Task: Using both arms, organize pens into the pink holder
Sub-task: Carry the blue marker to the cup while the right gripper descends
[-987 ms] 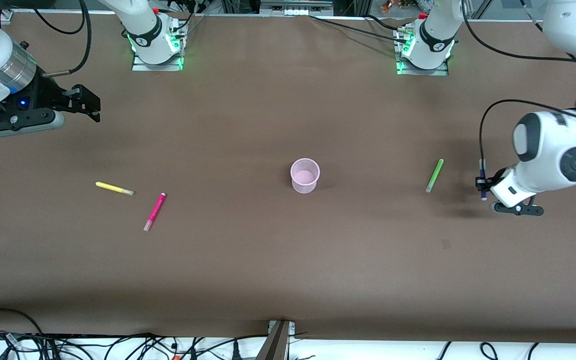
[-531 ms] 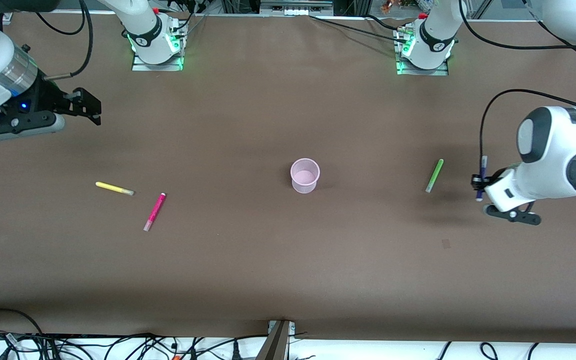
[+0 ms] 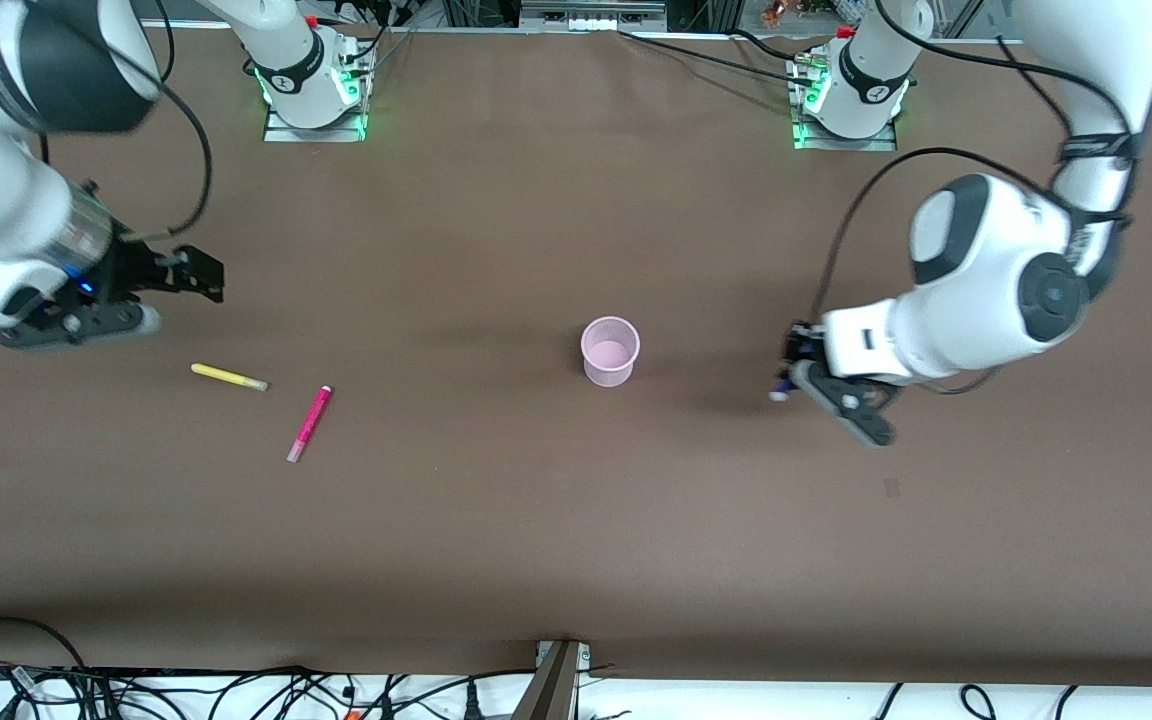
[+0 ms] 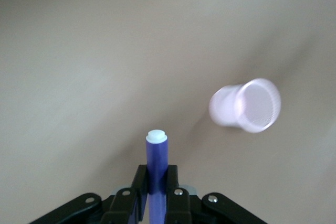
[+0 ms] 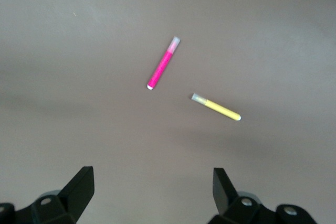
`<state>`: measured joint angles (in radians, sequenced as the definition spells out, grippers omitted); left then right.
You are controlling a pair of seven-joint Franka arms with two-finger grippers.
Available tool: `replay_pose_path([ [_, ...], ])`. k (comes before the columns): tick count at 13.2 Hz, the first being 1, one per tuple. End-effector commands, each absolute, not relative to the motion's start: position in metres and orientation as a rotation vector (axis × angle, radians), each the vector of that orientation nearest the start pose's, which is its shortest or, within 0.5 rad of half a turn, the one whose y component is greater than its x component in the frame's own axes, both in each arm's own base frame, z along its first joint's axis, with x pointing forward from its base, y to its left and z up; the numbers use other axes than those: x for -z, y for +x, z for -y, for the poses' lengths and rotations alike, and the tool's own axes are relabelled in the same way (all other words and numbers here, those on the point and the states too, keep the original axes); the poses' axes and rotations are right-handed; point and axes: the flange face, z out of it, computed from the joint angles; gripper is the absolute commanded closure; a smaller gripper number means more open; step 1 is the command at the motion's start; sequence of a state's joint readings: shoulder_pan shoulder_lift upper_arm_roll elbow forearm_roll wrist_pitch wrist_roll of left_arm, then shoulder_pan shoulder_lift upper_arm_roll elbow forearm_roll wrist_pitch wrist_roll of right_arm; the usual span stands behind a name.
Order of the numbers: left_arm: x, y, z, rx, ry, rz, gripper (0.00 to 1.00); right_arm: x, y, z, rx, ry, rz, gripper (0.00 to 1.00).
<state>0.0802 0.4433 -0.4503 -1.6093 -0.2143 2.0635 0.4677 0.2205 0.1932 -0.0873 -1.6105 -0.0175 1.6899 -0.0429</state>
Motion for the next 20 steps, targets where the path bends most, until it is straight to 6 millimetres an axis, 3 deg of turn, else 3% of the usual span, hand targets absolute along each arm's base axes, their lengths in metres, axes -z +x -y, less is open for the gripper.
replay_pose_path([
  [1,-0.405,0.634,0.288,0.365,-3.304,-1.387,1.0,-0.465,0.62,-0.079,-0.265,-3.176,0.293,0.0],
  [3,-0.402,0.619,0.339,0.546,-3.261,-1.451,1.0,-0.443,0.626,-0.074,-0.316,-3.17,0.266,0.0],
  [4,-0.381,0.611,0.359,0.545,-3.238,-1.508,1.0,-0.433,0.629,-0.069,-0.328,-3.162,0.228,0.0],
  [6,-0.359,0.597,0.386,0.705,-3.12,-1.653,1.0,-0.397,0.64,-0.077,-0.336,-3.154,0.167,0.01],
  [8,-0.34,0.574,0.402,0.842,-3.091,-1.633,1.0,-0.354,0.65,-0.082,-0.337,-3.146,0.054,0.01],
  [12,-0.31,0.538,0.413,0.955,-3.046,-1.626,1.0,-0.277,0.664,-0.093,-0.321,-3.097,-0.198,0.02],
  [14,-0.297,0.528,0.413,0.975,-3.006,-1.657,1.0,-0.253,0.665,-0.101,-0.314,-3.1,-0.264,0.02],
  [18,-0.285,0.519,0.411,0.942,-2.975,-1.706,1.0,-0.214,0.647,-0.098,-0.328,-3.088,-0.375,0.05],
  [19,-0.284,0.52,0.408,0.945,-2.96,-1.719,0.32,-0.211,0.644,-0.098,-0.337,-3.078,-0.387,0.07],
  [20,-0.287,0.522,0.407,0.955,-2.95,-1.726,0.0,-0.208,0.643,-0.097,-0.346,-3.078,-0.391,0.1],
])
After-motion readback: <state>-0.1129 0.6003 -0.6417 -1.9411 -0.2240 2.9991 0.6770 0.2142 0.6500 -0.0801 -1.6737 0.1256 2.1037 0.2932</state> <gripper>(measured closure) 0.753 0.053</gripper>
